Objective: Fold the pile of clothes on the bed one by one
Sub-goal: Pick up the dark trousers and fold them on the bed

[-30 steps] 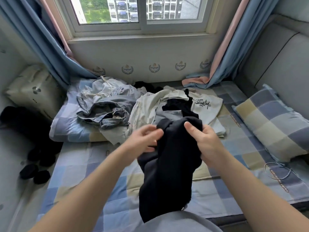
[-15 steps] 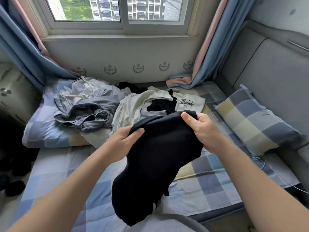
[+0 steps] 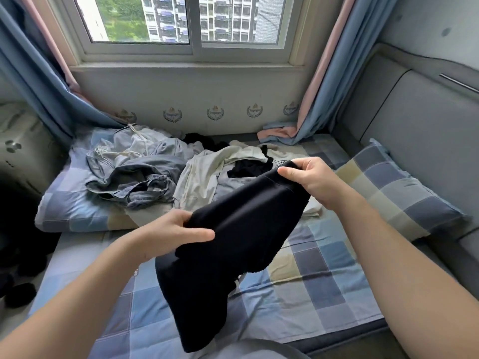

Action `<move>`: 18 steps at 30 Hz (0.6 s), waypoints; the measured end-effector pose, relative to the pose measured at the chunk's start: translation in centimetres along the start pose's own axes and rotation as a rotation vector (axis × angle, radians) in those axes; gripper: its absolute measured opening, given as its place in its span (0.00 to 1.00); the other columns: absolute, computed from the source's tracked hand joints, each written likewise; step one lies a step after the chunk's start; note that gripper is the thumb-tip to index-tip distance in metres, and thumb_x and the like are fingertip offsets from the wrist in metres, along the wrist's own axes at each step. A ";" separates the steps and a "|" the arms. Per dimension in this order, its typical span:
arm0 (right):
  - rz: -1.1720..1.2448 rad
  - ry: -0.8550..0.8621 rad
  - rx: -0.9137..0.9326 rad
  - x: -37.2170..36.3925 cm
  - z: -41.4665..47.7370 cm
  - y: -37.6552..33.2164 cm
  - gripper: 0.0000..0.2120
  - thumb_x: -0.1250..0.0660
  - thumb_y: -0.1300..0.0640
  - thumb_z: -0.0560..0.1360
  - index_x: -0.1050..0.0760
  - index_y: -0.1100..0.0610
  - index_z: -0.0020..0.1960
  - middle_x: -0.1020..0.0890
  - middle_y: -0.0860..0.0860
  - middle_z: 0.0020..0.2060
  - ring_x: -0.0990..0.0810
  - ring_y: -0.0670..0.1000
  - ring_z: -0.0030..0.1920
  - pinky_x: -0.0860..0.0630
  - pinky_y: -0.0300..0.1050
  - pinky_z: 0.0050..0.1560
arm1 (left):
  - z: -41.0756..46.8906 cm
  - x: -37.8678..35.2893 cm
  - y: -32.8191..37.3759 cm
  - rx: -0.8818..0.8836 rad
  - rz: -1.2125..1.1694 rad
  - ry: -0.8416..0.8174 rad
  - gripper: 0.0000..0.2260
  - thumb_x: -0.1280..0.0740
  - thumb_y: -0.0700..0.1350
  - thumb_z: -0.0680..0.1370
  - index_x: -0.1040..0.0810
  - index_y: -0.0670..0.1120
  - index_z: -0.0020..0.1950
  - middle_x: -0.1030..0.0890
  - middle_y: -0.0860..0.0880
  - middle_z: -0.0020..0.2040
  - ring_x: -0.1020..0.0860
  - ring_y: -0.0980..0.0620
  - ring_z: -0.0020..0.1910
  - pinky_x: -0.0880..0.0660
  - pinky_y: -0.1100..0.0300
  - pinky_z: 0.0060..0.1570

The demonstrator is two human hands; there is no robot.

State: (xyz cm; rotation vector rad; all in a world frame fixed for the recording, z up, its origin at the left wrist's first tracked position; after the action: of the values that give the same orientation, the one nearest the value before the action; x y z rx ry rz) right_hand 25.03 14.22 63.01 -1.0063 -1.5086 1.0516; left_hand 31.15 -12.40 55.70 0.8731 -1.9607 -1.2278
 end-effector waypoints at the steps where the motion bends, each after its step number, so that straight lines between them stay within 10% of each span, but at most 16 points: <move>1: -0.001 0.001 0.005 0.1 0.1 -0.1 0.10 0.31 0.59 0.80 0.17 0.65 0.53 0.15 0.57 0.42 0.17 0.52 0.40 0.21 0.43 0.40 | -0.2 -0.3 -0.3 0.022 -0.001 -0.036 0.10 0.24 0.45 0.74 0.15 0.43 0.53 0.14 0.40 0.49 0.16 0.44 0.46 0.21 0.56 0.47; 12: 0.040 0.354 -0.100 3.3 2.8 3.8 0.07 0.31 0.57 0.80 0.18 0.57 0.45 0.21 0.51 0.39 0.25 0.52 0.42 0.28 0.45 0.43 | -1.4 1.4 2.1 -0.062 -0.074 0.249 0.11 0.25 0.43 0.74 0.22 0.40 0.50 0.17 0.42 0.40 0.17 0.48 0.40 0.22 0.56 0.39; 18: -0.216 0.437 0.100 -0.9 -1.7 -0.3 0.19 0.31 0.58 0.79 0.28 0.55 0.69 0.25 0.46 0.61 0.27 0.45 0.61 0.32 0.38 0.61 | -1.9 2.8 4.2 -0.140 -0.519 0.478 0.08 0.32 0.33 0.78 0.28 0.43 0.46 0.20 0.45 0.37 0.20 0.49 0.35 0.21 0.57 0.33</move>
State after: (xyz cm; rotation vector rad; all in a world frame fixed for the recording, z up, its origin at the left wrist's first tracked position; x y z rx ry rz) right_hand 26.81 13.44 63.27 -0.9089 -1.1633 0.6911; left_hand 30.29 -14.13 60.70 1.5016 -1.2920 -1.2625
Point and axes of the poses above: each hand's wrist, its own z-axis towards the middle knuckle, its own x-axis out of the back of the hand, y = z × x, the point moved 9 cm from there along z, towards the middle knuckle
